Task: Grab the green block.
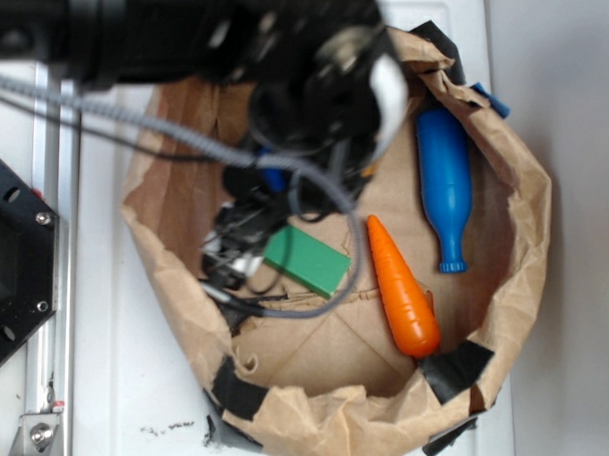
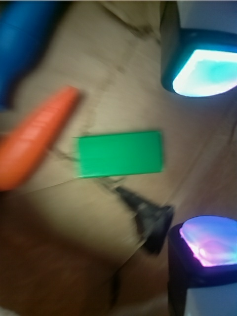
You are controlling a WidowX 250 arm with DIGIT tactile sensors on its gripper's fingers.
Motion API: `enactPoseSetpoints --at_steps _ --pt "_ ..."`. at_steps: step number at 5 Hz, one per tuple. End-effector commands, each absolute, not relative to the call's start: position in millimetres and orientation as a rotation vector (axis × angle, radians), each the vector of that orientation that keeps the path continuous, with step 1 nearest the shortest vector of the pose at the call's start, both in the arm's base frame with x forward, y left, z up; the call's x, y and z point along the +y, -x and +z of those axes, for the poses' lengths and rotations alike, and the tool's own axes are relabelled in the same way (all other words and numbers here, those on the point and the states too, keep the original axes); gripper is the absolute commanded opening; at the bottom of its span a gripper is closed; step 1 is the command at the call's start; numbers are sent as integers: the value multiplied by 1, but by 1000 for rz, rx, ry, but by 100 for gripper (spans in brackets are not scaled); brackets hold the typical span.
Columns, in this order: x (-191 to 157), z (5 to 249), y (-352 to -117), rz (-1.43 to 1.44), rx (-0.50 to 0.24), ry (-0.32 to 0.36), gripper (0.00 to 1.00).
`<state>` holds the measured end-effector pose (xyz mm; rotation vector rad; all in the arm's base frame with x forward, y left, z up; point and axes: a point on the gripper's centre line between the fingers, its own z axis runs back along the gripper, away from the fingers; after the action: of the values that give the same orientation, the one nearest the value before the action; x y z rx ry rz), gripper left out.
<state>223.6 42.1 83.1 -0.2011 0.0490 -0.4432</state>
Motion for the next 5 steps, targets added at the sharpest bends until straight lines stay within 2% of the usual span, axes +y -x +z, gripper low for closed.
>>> enactPoseSetpoints --at_steps 1,3,4,5 --pt "32 94 -236 -440 -45 194 100" --pt "32 94 -236 -440 -45 194 100" --pt "27 75 -253 -429 -158 185 100" --pt "23 63 -261 -445 -166 158 100"
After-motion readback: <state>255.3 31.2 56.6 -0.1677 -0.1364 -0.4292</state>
